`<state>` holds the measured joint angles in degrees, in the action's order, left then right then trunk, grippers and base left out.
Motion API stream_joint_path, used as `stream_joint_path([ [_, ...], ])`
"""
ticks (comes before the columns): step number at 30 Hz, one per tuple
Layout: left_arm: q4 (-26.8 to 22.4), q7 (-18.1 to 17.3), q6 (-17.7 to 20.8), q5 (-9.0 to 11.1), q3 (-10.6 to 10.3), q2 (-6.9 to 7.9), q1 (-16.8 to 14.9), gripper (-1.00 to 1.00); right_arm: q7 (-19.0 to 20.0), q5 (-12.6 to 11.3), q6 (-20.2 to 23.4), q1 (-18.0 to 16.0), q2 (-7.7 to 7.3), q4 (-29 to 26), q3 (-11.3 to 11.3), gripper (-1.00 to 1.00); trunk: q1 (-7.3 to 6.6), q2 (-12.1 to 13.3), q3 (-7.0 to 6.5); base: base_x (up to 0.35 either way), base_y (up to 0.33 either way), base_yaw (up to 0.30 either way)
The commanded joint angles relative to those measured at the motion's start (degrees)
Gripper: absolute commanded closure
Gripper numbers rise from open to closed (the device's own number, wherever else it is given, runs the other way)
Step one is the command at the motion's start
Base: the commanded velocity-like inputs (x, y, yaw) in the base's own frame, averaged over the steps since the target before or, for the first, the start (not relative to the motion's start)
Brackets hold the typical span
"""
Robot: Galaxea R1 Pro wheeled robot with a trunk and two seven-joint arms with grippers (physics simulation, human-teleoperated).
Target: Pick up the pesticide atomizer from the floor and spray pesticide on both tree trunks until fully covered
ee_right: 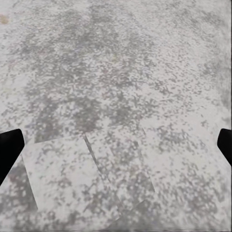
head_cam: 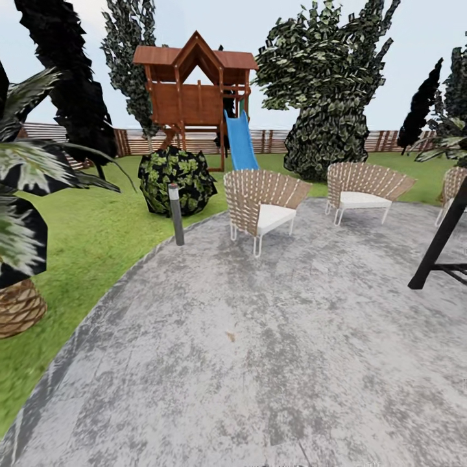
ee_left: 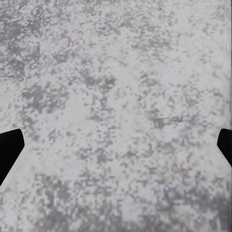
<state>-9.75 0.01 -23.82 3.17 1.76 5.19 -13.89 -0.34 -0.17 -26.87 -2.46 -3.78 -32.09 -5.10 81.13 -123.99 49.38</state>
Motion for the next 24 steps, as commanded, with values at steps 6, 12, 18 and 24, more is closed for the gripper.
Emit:
stream_joint_path([
  [6,0.0,0.0,0.0,0.0,0.0,0.00,0.0,-1.00,0.0,0.0,0.0,0.0,0.00,0.0,0.0,-1.00,0.00,0.0,0.27,0.000,0.000,-0.271],
  [12,-0.2,-0.1,-0.1,0.0,0.0,0.00,0.0,-1.00,0.0,0.0,0.0,0.0,0.00,0.0,0.0,-1.00,0.00,0.0,0.43,0.000,0.000,-0.282],
  [18,-0.2,0.2,-0.1,-0.1,0.0,-0.10,0.0,-1.00,0.0,0.0,0.0,0.0,0.00,0.0,0.0,-1.00,0.00,0.0,0.46,0.000,0.000,-0.292],
  [24,-0.1,0.6,-0.1,-0.1,0.1,-0.15,0.0,-1.00,0.0,0.0,0.0,0.0,0.00,0.0,0.0,-1.00,0.00,0.0,0.46,0.000,0.000,-0.295],
])
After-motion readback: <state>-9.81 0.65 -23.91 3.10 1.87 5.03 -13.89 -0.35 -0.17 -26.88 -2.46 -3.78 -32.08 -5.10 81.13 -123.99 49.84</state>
